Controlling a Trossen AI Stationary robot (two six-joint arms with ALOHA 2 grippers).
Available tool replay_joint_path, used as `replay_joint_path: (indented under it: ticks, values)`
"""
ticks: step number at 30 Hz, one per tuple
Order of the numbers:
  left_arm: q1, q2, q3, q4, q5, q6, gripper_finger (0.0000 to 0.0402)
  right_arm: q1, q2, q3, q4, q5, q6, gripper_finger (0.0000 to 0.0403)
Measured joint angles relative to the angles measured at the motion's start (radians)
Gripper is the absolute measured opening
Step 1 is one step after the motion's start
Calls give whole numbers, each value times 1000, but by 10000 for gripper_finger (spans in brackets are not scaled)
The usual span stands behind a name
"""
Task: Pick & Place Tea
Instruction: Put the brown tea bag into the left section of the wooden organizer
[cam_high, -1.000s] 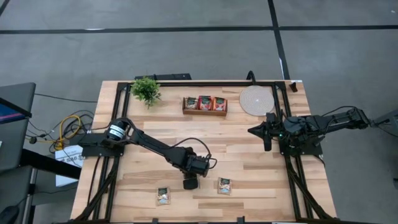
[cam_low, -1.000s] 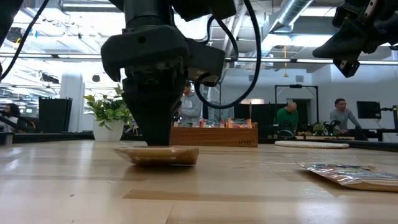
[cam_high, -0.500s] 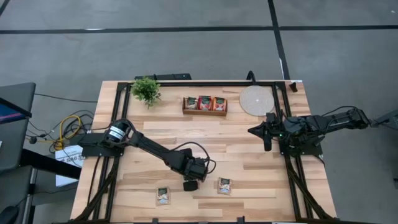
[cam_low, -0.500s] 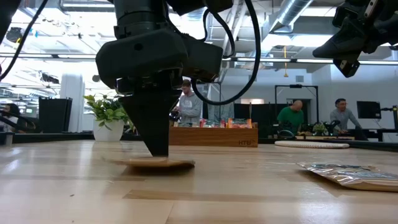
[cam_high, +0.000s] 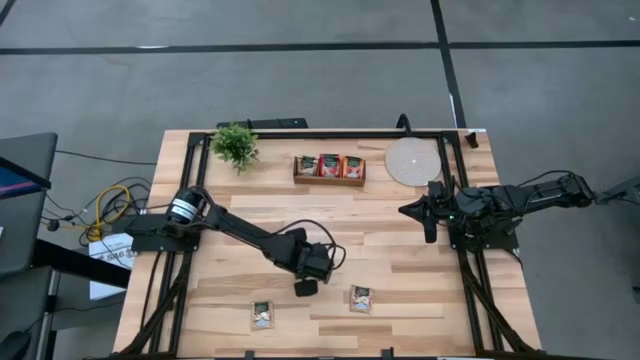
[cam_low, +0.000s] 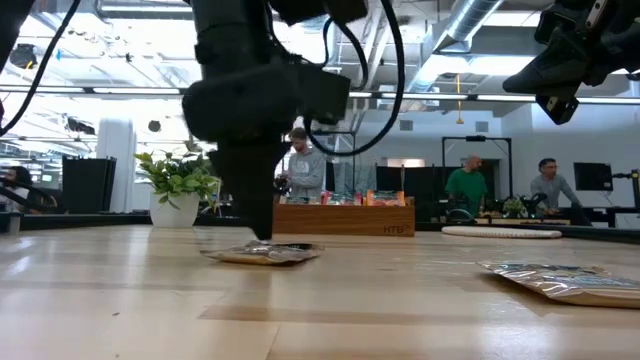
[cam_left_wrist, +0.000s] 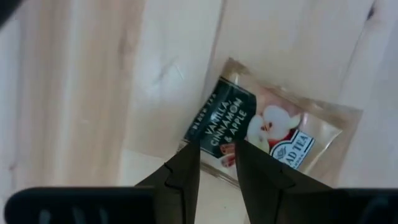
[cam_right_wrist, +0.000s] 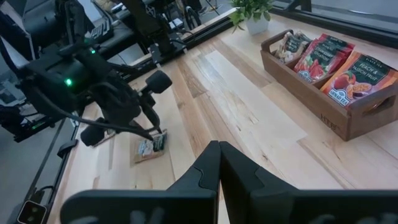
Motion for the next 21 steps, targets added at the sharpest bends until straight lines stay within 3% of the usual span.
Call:
replay_joint_path:
  ticks: [5,21]
  values:
    - [0,-23,15,-8,1,7,94,0,0,0,-1,0,0,0]
    - [42,-28,21,18,29,263,94,0,0,0,0,0,0,0]
